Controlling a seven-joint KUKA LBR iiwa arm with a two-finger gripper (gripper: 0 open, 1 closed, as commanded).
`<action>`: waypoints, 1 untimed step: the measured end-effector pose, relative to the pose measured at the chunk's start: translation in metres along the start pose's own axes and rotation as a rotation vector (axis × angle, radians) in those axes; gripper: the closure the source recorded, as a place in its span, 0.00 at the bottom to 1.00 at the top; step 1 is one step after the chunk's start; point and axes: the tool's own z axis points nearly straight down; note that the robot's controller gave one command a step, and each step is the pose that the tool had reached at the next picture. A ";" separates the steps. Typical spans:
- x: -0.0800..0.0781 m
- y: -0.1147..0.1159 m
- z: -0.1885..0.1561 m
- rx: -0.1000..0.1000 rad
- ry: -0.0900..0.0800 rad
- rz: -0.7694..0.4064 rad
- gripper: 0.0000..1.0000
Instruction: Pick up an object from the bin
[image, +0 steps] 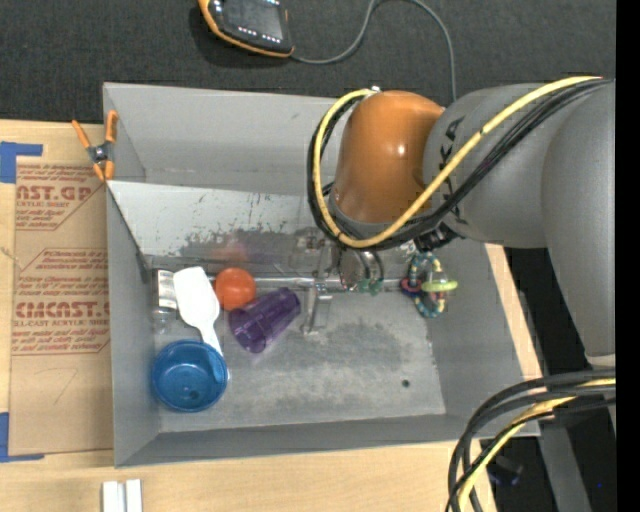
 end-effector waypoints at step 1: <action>0.015 0.006 0.068 0.000 -0.001 -0.092 0.00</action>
Offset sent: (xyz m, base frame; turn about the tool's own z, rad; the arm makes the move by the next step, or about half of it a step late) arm 0.0030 0.0343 -0.0762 -0.0057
